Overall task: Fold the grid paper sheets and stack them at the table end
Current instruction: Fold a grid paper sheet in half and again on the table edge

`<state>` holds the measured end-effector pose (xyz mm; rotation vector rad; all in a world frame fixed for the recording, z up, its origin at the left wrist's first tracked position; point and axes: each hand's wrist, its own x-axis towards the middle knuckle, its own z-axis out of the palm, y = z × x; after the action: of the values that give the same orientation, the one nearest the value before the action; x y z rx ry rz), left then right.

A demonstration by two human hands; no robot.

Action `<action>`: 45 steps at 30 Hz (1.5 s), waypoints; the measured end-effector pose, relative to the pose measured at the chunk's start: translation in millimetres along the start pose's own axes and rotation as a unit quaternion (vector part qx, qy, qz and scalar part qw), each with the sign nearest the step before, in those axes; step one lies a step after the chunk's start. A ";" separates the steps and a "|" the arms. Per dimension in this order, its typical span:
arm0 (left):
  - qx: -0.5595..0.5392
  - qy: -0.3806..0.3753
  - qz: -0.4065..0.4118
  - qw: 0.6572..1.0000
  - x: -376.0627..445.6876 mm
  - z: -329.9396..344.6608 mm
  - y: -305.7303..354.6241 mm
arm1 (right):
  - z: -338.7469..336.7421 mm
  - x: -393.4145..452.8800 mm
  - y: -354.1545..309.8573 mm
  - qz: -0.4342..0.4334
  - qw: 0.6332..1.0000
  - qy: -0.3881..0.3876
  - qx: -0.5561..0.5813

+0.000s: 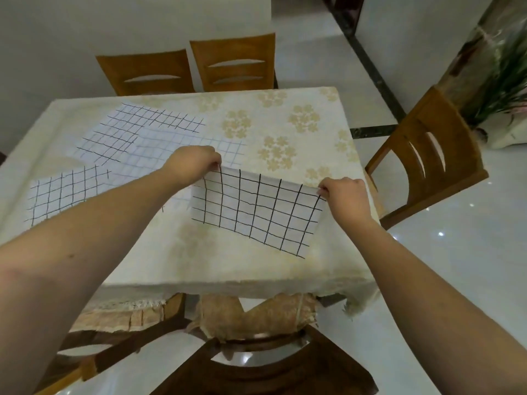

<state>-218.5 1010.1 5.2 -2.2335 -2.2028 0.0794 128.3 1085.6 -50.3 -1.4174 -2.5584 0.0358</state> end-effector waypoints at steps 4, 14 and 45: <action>0.009 0.050 -0.029 0.998 -3.3 -11.0 -7.3 | -18.9 17.4 -0.2 0.017 0.999 0.039 0.022; -0.049 0.160 -0.067 0.984 -36.2 0.3 -18.7 | -23.4 -2.4 -1.8 0.062 0.986 0.108 0.109; -0.492 0.062 -0.516 0.699 -160.9 190.9 80.8 | 115.9 -133.7 -28.4 0.454 0.793 -0.111 0.392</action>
<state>-147.2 841.9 -183.1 -0.5368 -3.3978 -1.4537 149.9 967.6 -183.5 -2.0792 -1.3556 1.2840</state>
